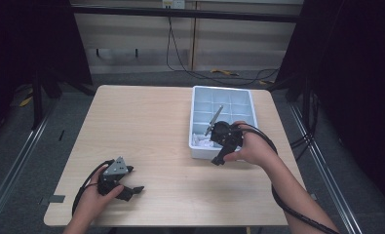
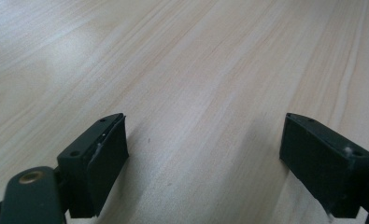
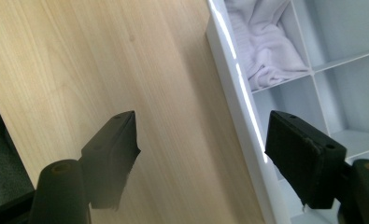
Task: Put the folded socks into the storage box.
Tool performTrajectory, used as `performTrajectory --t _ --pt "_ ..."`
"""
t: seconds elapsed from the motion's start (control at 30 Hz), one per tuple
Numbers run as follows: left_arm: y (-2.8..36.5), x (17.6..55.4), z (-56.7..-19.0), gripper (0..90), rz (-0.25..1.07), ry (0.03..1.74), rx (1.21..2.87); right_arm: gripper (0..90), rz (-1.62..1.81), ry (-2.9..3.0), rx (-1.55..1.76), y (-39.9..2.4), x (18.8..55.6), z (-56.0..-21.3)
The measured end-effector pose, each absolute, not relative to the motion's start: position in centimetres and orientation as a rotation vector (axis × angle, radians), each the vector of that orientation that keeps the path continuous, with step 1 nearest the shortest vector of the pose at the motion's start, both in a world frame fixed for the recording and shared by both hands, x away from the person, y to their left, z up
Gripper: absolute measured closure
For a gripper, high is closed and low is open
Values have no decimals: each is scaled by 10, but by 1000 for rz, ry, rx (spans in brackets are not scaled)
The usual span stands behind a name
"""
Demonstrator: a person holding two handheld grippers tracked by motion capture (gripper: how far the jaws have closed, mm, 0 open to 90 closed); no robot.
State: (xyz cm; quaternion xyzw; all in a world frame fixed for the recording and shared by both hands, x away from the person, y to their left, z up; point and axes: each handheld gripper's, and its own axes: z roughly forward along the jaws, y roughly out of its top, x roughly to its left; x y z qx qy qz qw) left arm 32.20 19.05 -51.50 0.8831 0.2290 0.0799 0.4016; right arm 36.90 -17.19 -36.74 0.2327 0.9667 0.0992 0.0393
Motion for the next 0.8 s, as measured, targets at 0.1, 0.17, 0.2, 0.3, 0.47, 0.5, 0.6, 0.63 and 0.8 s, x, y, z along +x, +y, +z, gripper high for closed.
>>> performTrajectory --t 0.1,0.17,0.2,0.3,0.47,0.5,0.6,0.63,0.8 --pt "191 322 -515 150 200 581 2233 249 322 2964 707 -176 365 -369" --pt "191 322 -515 150 200 580 2233 247 321 2959 707 -179 362 -370" --pt "191 322 -515 150 200 581 2233 246 319 2960 699 -180 360 -371" --pt "191 322 -515 150 199 581 2233 243 324 2965 699 -183 355 -375" --pt "191 322 -515 150 199 582 2233 240 319 2962 700 -190 347 -380" --pt "191 322 -515 150 200 582 2233 241 317 2960 707 -192 346 -381" --pt "191 322 -515 150 200 581 2233 241 330 2962 700 -196 342 -383" --pt "191 322 -515 150 200 581 2233 241 321 2960 697 -197 341 -384" --pt "191 322 -515 150 199 581 2233 239 328 2957 711 -204 335 -387"
